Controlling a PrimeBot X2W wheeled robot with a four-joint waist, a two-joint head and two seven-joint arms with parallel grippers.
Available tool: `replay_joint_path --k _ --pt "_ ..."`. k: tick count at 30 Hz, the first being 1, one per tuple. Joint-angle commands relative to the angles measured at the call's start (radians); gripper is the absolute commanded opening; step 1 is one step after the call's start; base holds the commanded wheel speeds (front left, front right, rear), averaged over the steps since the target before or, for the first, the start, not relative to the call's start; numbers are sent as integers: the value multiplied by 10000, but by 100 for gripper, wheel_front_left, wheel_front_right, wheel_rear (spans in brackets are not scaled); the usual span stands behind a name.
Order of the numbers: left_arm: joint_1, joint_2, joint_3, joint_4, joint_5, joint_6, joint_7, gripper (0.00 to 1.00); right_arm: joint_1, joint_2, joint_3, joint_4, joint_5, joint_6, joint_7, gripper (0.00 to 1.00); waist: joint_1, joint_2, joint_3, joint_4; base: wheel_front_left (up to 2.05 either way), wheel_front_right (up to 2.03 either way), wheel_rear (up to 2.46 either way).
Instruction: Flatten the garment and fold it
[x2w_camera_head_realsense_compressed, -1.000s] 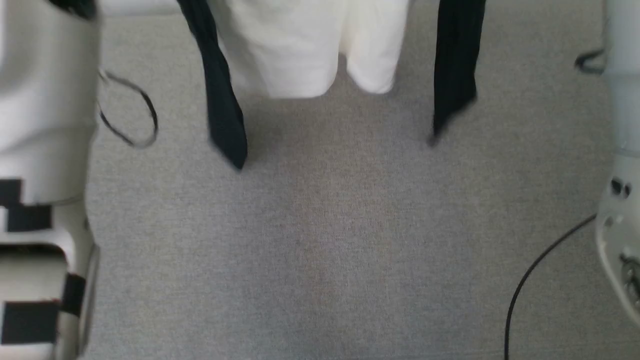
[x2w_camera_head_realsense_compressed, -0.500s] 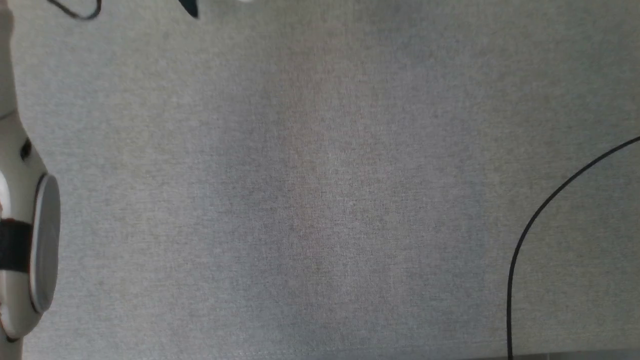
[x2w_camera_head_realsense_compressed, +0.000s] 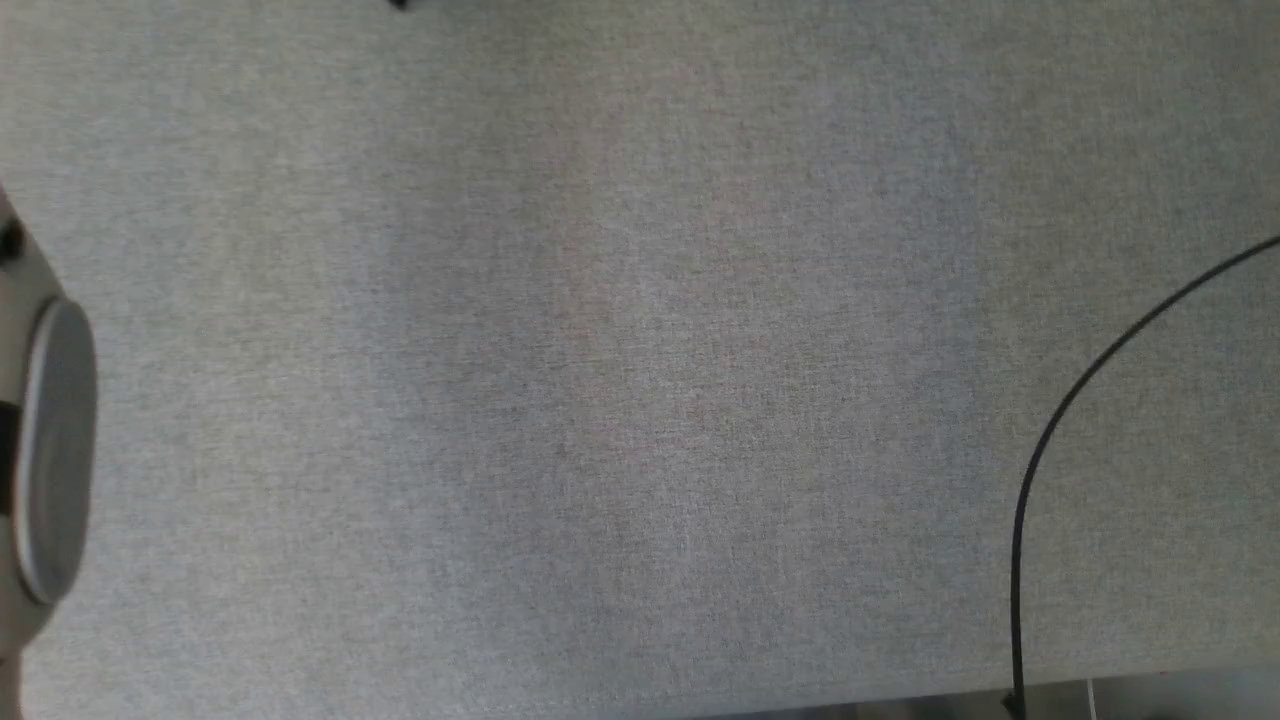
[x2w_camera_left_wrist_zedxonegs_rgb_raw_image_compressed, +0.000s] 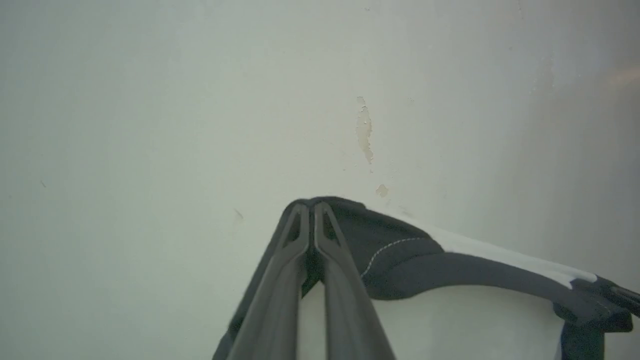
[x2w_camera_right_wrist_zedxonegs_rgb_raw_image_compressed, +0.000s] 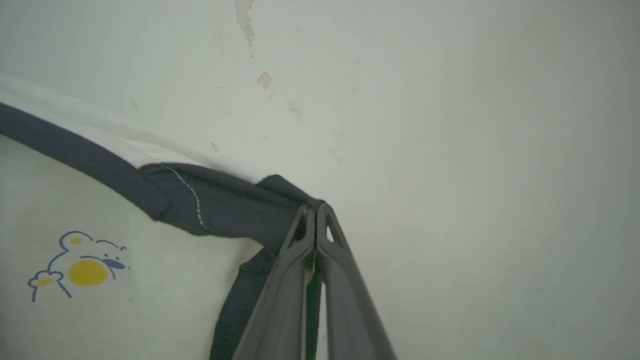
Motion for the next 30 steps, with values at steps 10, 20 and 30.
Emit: replay_joint_path --k 10,20,30 --pt "-1106 342 429 -272 -172 -130 -656 0 -1227 -258 -665 -420 -1355 -105 -309 0 -1 0 2240 87 0 0 0" --pt "-993 302 709 -349 -304 -571 -903 0 -1203 -258 -461 -924 -1845 -105 -375 0 -1 0 3291 411 0 0 0" --pt "-187 355 797 -32 -662 -1298 -869 0 -728 -258 435 -1009 -1357 -105 -197 0 -1 0 3252 608 0 0 0"
